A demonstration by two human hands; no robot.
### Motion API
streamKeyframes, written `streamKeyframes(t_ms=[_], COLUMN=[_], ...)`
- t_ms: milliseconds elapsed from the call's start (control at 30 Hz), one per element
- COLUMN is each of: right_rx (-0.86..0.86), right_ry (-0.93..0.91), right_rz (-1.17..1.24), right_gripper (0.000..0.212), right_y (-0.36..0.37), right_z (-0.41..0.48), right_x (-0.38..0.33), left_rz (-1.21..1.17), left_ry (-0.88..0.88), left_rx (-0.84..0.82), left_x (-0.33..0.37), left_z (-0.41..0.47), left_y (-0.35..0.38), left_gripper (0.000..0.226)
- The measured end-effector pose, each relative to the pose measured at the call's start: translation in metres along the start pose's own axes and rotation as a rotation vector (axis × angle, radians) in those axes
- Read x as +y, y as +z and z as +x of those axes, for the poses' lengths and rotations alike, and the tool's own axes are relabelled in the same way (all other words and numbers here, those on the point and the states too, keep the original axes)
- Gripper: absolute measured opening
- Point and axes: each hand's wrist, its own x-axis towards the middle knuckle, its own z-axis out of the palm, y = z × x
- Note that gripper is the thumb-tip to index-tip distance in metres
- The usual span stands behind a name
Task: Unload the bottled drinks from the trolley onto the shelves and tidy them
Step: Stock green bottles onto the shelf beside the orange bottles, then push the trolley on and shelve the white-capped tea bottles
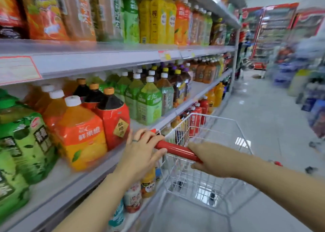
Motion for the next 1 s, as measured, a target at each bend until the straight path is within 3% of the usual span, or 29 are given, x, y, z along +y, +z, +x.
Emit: streamKeyframes(t_ms=[100, 233, 433, 567, 733, 1000], right_rx=[0.048, 0.129, 0.274, 0.279, 0.127, -0.204], right_ry=[0.09, 0.262, 0.454, 0.517, 0.636, 0.806], right_rz=[-0.039, -0.117, -0.123, -0.108, -0.01, 0.221], right_gripper=[0.031, 0.029, 0.058, 0.067, 0.059, 0.049], right_y=[0.001, 0.005, 0.018, 0.022, 0.019, -0.006], right_z=[-0.005, -0.018, -0.03, -0.049, -0.097, -0.208], right_x=[0.021, 0.066, 0.148, 0.184, 0.189, 0.139], left_rz=[-0.022, -0.079, -0.098, -0.148, -0.218, -0.39], left_ry=[0.054, 0.145, 0.211, 0.235, 0.301, 0.426], left_rx=[0.053, 0.141, 0.221, 0.082, -0.13, -0.675], left_x=[0.01, 0.047, 0.108, 0.142, 0.179, 0.238], left_z=[0.021, 0.055, 0.109, 0.135, 0.136, 0.091], left_y=[0.017, 0.047, 0.089, 0.1, 0.085, 0.021], left_gripper=[0.065, 0.047, 0.043, 0.041, 0.039, 0.035])
